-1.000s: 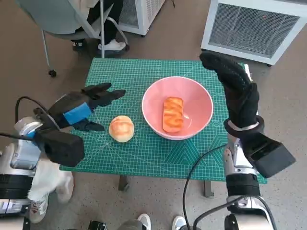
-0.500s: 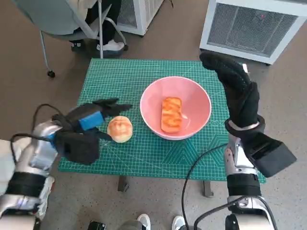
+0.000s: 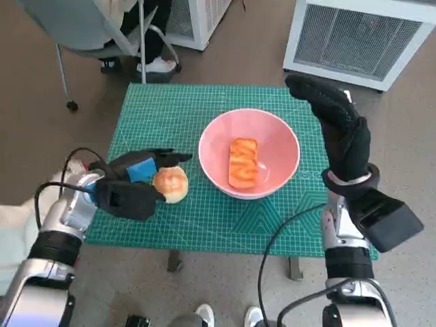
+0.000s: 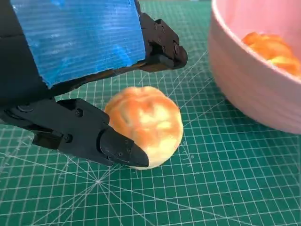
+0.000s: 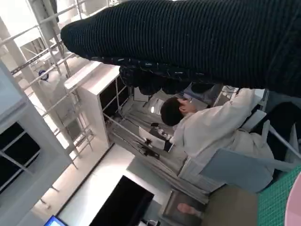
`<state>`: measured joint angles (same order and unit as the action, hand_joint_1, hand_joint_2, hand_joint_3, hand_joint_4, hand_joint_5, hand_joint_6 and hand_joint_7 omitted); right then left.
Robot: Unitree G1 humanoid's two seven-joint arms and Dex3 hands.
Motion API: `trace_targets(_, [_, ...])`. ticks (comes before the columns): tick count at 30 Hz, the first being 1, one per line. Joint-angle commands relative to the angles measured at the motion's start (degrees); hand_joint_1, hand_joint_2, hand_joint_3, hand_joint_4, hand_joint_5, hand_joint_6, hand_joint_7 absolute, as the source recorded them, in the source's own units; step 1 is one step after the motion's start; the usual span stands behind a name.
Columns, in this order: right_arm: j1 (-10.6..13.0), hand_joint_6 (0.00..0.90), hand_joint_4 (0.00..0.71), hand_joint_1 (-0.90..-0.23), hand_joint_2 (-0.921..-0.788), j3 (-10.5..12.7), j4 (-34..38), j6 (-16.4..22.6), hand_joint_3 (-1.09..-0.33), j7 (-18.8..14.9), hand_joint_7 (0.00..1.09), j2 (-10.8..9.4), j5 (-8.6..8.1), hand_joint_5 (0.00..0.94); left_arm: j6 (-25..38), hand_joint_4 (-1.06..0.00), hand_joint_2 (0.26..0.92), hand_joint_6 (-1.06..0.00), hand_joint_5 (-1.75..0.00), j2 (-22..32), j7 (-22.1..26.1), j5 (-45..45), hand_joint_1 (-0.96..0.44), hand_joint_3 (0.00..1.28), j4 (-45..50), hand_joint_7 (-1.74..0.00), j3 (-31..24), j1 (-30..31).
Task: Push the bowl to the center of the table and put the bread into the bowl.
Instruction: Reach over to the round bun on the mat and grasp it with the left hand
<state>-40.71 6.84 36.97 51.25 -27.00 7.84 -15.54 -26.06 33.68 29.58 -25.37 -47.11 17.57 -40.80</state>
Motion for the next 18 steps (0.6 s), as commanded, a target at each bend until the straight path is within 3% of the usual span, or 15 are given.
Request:
trace_targets(1, [1.1, -0.001, 0.294, -0.578, -0.921, 0.1, 0.4, -0.3, -0.798, -0.4, 0.69, 0.2, 0.14, 0.075, 0.0, -0.31, 0.852, -0.45, -0.03, -0.6, -1.4, -2.1, -0.18, 0.0, -2.4, -0.06, 1.8, -0.8])
trace_targets(6, [1.1, -0.001, 0.294, -0.576, -0.921, 0.0, 0.5, -0.1, -0.798, -0.2, 0.69, 0.0, 0.37, 0.076, 1.0, -0.43, 0.873, -0.55, -0.06, -0.6, -3.5, -4.1, -0.16, 0.01, -3.1, -0.1, 3.0, -1.0])
trace_targets(10, [1.2, -0.001, 0.294, -0.573, -0.921, -0.1, 0.6, -0.2, -0.798, -0.4, 0.69, -0.2, 0.15, 0.076, 1.3, -0.69, 0.907, -0.71, -0.15, -0.3, -5.4, -4.8, -0.12, 0.02, -2.9, -0.18, 3.1, -0.8])
trace_targets(11, [1.1, -0.001, 0.293, -0.573, -0.921, -0.1, 0.6, -0.2, -0.798, -0.4, 0.69, -0.2, 0.06, 0.076, 1.3, -0.68, 0.91, -0.69, -0.37, -0.2, -5.8, -4.8, -0.1, 0.04, -2.8, -0.37, 3.0, -0.8])
trace_targets(12, [1.1, -0.001, 0.293, -0.573, -0.921, 0.0, 0.6, -0.3, -0.799, -0.5, 0.69, -0.3, -0.05, 0.076, 1.1, -0.64, 0.914, -0.63, -0.71, 0.0, -6.2, -4.6, -0.06, 0.08, -2.5, -0.67, 2.8, -0.8])
trace_targets(13, [1.2, -0.001, 0.293, -0.573, -0.921, 0.0, 0.6, -0.4, -0.799, -0.5, 0.69, -0.3, -0.1, 0.076, 1.0, -0.62, 0.916, -0.62, -0.94, 0.2, -6.5, -4.4, -0.04, 0.1, -2.3, -0.84, 2.6, -0.7])
trace_targets(15, [1.2, -0.001, 0.292, -0.573, -0.921, -0.1, 0.5, -0.5, -0.799, -0.5, 0.69, -0.3, -0.2, 0.077, 0.8, -0.61, 0.918, -0.62, -1.13, 0.7, -6.6, -3.7, -0.02, 0.11, -1.4, -0.97, 1.9, -0.6])
trace_targets(18, [1.2, -0.001, 0.291, -0.574, -0.921, -0.1, 0.4, -0.8, -0.8, -0.7, 0.69, -0.4, -0.57, 0.077, 0.3, -0.6, 0.919, -0.63, -1.26, 1.7, -5.7, -1.4, -0.01, 0.11, 1.8, -1.06, 0.1, -0.1])
